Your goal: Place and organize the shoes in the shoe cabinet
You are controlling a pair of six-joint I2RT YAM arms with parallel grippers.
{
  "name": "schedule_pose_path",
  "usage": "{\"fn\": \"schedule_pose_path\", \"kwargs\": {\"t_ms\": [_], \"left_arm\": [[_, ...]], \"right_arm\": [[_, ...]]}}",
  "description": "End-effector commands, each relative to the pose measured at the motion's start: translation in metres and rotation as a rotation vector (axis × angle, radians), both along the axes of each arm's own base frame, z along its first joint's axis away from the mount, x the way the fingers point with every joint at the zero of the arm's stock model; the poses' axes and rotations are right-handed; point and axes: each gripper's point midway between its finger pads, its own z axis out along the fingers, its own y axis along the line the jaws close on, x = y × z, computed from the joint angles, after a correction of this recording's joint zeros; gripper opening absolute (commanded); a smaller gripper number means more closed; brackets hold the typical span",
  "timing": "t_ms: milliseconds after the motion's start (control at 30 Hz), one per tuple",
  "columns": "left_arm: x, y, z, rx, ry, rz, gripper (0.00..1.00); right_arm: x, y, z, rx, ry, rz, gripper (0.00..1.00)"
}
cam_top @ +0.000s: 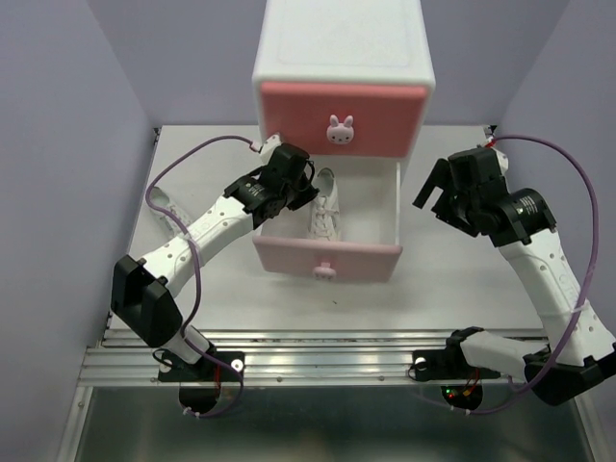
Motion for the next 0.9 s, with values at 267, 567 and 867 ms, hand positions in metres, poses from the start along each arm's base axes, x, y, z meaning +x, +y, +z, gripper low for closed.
{"fn": "schedule_pose_path", "kwargs": {"t_ms": [267,567,867], "left_arm": [[0.000,-0.009,0.018,-0.072,-0.099,-0.031,0.00],[0.002,-0.024,0.008,-0.035,-0.127,-0.108,0.00],[0.003,-0.026,0.044,-0.216,-0.127,0.061,0.00]], "right_arm": [[-0.006,-0.006,0.006,0.006,-0.042,-0.006,1.00],[-0.007,-0.008,0.003,-0.022,-0.043,0.012,1.00],[-0.006,-0.007,-0.001,-0.015,-0.046,0.016,1.00]]}}
